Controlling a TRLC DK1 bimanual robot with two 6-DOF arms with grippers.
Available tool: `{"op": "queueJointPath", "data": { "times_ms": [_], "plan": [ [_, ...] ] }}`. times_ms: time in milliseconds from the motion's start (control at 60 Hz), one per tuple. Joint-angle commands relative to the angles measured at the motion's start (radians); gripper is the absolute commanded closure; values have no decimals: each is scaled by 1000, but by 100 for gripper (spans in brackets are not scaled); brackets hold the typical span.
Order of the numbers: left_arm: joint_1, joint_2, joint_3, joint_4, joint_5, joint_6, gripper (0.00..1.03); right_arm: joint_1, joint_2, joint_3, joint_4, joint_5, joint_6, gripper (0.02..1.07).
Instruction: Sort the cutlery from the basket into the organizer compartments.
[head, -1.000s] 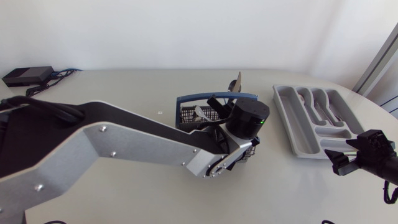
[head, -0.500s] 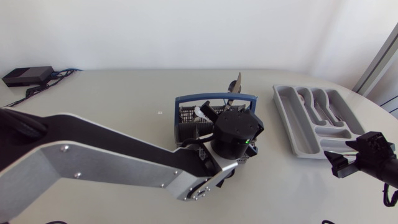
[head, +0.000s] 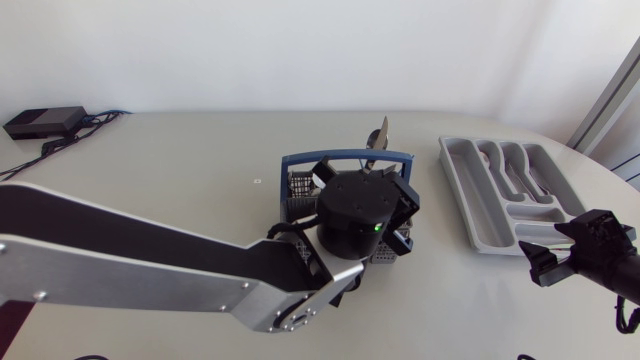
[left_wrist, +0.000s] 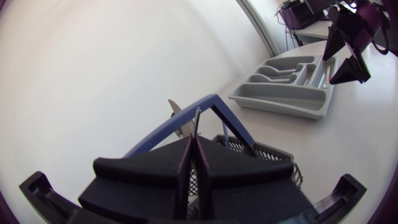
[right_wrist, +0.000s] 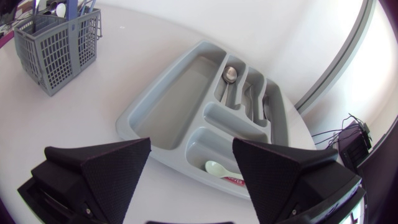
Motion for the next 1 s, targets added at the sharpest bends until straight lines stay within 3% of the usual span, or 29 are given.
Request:
{"op": "queueJointPath", "data": {
  "times_ms": [0,217,467,650,783,983],
  "plan": [
    [16,-69,-2,-1,21,23,100,16,-20,-26,-18,7,22,12],
    [60,-149,47,-124,75,-25,100,56,-106,-9,-114,14,51,12],
    [134,-261,119,-332,173,-168,100,123,-220,73,-324,-7,128,12],
    [149,-323,131,-388,213,-217,100,194,-293,148,-465,-35,201,12],
    [161,-355,139,-420,236,-249,100,260,-323,218,-567,-75,261,12],
    [221,-369,194,-552,354,-382,100,373,-330,341,-706,-182,364,12]
  ]
}}
